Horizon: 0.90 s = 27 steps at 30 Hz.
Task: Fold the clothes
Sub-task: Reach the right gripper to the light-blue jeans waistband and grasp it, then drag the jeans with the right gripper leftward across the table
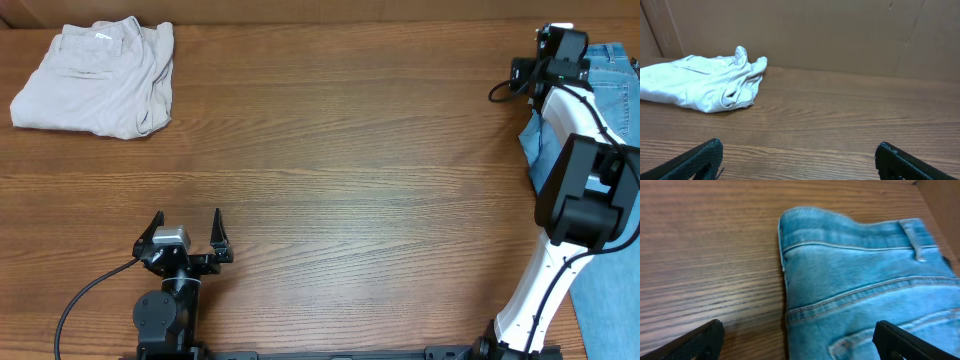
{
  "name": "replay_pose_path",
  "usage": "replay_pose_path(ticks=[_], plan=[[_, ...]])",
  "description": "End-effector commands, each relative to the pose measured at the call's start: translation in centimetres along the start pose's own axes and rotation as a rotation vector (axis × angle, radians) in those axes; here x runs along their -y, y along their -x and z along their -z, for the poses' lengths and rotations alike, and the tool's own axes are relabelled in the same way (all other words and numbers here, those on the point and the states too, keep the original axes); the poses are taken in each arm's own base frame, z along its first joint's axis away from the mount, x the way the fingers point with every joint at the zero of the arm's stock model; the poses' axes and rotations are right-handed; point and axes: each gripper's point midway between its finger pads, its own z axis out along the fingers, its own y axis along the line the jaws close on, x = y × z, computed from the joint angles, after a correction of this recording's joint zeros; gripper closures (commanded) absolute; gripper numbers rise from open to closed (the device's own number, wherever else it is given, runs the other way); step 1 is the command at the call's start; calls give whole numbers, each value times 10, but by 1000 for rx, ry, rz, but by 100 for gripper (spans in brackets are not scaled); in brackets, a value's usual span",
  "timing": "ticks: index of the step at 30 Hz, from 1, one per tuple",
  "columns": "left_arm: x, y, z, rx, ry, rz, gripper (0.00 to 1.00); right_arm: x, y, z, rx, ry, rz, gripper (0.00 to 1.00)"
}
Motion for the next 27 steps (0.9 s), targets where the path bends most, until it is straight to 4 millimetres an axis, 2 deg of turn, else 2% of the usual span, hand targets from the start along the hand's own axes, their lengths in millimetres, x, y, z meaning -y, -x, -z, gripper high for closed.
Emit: replay_pose_path(ticks=[1, 10, 12, 15, 18, 21, 27], plan=[[-3, 0, 0, 6, 17, -18, 0, -8, 6, -10, 26, 4, 31, 0], [-4, 0, 0, 7, 17, -18, 0, -2, -5, -32, 34, -87, 42, 6], [-3, 0, 0, 6, 17, -18, 0, -4, -10, -37, 28, -86, 45, 9], [-3, 0, 0, 6, 17, -18, 0, -4, -17, -42, 17, -100, 42, 19], [-3, 0, 0, 6, 17, -18, 0, 7, -10, -41, 45, -159, -23, 26], [-3, 0, 0, 6, 17, -18, 0, 13, -3, -39, 65, -191, -39, 45], [-4, 0, 0, 7, 17, -18, 0, 14, 2, -38, 78, -194, -52, 82]])
